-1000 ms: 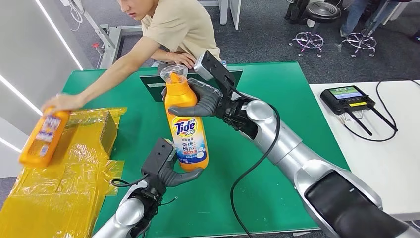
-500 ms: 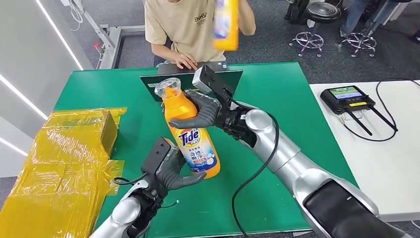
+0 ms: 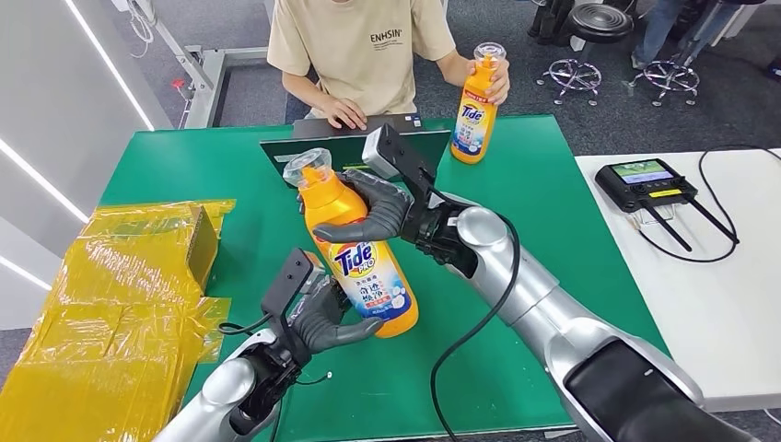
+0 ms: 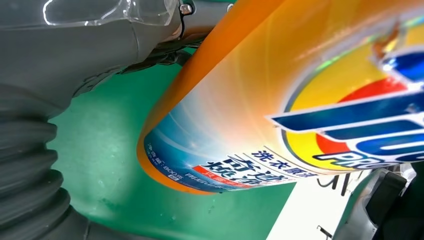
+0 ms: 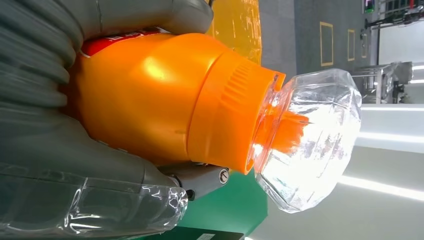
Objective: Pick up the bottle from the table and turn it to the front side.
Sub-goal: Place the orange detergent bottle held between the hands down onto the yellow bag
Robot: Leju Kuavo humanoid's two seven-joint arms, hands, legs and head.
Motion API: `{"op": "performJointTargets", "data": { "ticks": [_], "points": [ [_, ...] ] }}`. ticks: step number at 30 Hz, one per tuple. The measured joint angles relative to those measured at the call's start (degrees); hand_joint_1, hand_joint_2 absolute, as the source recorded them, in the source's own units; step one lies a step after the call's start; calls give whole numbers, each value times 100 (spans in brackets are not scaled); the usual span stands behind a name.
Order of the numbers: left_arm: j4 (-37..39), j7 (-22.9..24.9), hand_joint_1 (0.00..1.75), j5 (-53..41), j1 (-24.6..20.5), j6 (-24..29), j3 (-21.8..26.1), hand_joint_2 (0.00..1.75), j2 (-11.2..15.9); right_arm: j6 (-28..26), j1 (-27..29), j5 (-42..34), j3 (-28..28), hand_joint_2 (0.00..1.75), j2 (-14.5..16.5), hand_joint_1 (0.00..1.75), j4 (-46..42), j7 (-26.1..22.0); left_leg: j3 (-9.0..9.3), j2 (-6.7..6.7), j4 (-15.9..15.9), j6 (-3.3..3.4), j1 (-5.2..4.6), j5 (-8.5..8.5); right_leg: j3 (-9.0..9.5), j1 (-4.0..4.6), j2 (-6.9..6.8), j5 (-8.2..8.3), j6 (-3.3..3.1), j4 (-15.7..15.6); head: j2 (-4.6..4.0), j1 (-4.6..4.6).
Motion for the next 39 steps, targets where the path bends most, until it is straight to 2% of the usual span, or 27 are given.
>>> {"op": "performJointTargets", "data": {
  "ticks": [4,7,8,11,18,21,24,25,28,29,33,39],
  "points": [
    [67,-119,0,-189,-60,130,-75,175,-2,16,18,-23,-32,175,0,175,-45,-39,0,-1,0,0,0,0,0,0,0,0,0,0,0,1],
    [103,-169,26,-291,-105,226,-112,175,-3,16,21,-42,-43,175,0,175,-71,-49,0,0,0,0,0,0,0,0,0,0,0,0,0,1],
    [108,-184,59,-321,-118,262,-129,175,-4,16,21,-57,-48,175,0,175,-76,-54,0,-1,0,0,0,0,0,0,0,0,0,0,0,0],
    [134,-223,139,-404,-174,366,-188,175,-7,11,22,-121,-67,175,0,175,-91,-69,-1,-2,0,0,0,0,1,0,-1,0,0,0,0,-1],
    [184,-281,152,-446,-276,554,-220,175,-61,-8,37,-286,-150,175,0,175,-248,-85,-1,-2,0,0,0,0,1,0,-2,0,0,0,0,0],
    [184,-291,166,-453,-302,609,-226,175,-84,-33,71,-332,-196,175,0,174,-338,-57,-1,-2,0,0,-1,0,2,0,-2,0,0,0,0,0],
    [184,-297,175,-457,-303,644,-226,175,-97,-64,112,-334,-219,175,0,118,-409,-35,-1,-2,0,0,-1,0,2,0,-2,0,0,0,0,0],
    [184,-298,175,-461,-303,655,-227,175,-98,-78,128,-334,-226,175,-1,75,-428,-32,-1,-2,0,0,-1,0,2,0,-2,0,0,0,0,-1],
    [184,-302,175,-485,-301,688,-228,175,-98,-134,171,-328,-256,44,-3,0,-476,-23,-1,-2,0,0,0,0,2,0,-2,0,0,0,0,0],
    [184,-307,175,-497,-299,705,-227,175,-98,-170,185,-321,-269,0,-4,0,-493,-15,-1,-2,0,0,0,0,2,0,-2,0,0,0,0,0],
    [183,-373,175,-586,-238,966,-207,175,-58,-553,313,-98,-407,0,-107,0,-720,5,-1,-4,0,0,0,0,2,0,-3,0,0,-1,0,-1],
    [176,-502,169,-683,49,1160,148,175,205,-856,809,336,-1004,0,-575,0,-1454,46,-5,-15,0,0,-1,0,4,0,-14,-1,1,-2,0,1]
  ]
}}
